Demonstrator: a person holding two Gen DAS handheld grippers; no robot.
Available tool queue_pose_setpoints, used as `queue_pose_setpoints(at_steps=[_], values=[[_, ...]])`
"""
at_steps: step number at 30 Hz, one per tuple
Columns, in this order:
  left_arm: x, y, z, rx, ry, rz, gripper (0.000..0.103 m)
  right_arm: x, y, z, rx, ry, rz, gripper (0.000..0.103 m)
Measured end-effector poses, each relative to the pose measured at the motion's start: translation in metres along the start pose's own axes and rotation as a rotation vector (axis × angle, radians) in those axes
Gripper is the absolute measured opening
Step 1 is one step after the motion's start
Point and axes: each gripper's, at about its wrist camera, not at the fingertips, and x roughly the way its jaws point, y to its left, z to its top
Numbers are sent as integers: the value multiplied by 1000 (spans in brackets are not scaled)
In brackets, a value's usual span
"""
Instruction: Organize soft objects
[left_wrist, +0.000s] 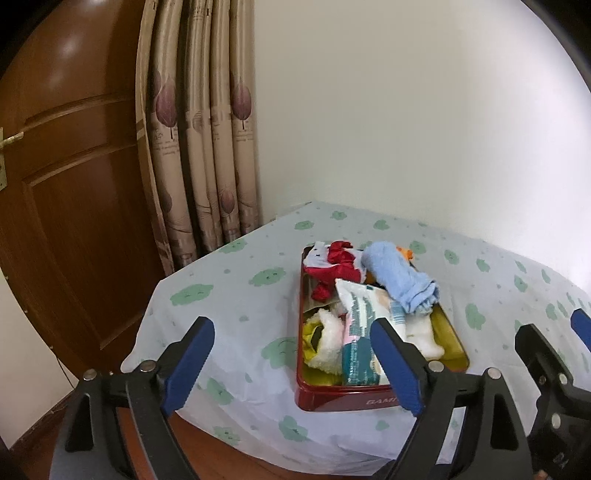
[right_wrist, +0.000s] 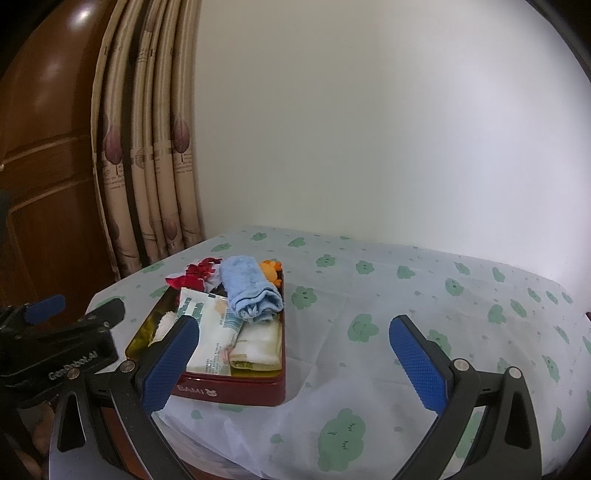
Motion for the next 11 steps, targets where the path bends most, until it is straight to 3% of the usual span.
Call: queue_pose_setpoints(at_steps=[6,11], values=[[-4,-15,-2,58,-1,-8,89,9,-46,3,35,42,-66,102],[-4,-16,-2,38,52,-34,89,43,-154,-4,144,175,-207,102]])
